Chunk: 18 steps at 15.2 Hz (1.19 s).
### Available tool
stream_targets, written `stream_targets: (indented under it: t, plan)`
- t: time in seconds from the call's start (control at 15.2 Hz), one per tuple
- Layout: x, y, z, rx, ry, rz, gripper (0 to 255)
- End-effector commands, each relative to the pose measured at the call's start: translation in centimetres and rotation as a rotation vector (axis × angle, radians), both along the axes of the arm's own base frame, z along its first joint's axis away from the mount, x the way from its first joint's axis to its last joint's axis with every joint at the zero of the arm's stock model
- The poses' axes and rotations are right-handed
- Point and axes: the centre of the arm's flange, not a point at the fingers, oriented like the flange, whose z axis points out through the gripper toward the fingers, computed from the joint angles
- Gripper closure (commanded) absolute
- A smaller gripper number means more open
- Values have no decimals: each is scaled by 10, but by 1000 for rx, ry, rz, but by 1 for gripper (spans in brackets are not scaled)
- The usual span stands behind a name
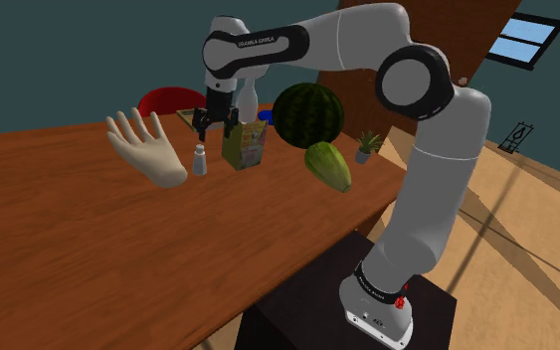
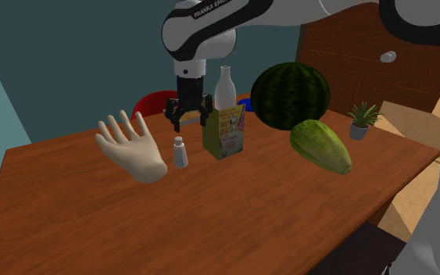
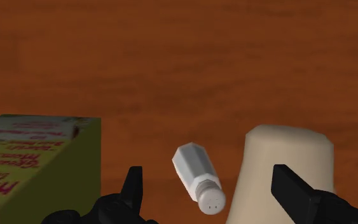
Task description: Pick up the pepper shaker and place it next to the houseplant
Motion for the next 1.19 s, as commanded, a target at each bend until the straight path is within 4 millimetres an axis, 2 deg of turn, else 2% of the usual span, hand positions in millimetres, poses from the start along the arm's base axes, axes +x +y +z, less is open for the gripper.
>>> stream_targets:
  t: [0.0, 0.2, 0.26, 0.73, 1.12]
  plan:
    - [22, 5, -11, -2, -4, -2, 0]
    - [57, 11, -27, -5, -10, -4, 0]
    - [57, 11, -27, -5, -10, -4, 0]
    - [56, 15, -67, -5, -10, -4, 0]
    - [56, 15, -67, -5, -10, -4, 0]
